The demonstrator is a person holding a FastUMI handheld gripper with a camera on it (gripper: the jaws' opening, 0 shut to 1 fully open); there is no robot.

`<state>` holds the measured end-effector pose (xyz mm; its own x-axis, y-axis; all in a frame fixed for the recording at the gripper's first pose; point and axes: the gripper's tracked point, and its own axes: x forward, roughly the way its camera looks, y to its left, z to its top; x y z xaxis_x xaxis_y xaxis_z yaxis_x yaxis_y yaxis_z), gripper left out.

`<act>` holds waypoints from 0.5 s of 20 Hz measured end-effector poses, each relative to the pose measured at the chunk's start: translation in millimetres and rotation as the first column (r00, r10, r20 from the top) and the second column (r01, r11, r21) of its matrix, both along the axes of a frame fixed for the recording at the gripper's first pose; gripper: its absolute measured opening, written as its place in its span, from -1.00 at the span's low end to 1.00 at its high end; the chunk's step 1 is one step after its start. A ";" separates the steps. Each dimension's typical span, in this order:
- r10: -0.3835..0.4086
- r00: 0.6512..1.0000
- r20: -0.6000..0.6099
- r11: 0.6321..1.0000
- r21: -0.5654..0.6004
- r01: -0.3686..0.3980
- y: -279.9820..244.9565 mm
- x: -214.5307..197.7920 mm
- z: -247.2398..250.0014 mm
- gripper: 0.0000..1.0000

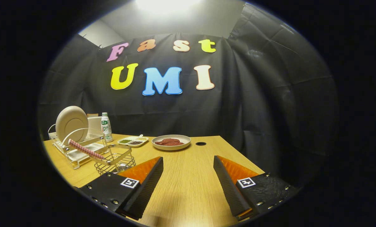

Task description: Take the plate from the dish rack, then take the spoon from the basket and place it into the plate.

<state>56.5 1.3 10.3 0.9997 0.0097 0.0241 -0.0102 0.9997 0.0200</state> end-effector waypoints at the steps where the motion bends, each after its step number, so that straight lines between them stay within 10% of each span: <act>1: 0.002 1.000 0.013 1.000 -0.002 -0.002 0.7 8.0 4.6 0.95; 10: -0.079 0.997 0.008 0.996 -0.026 0.080 -0.6 15.5 65.8 0.95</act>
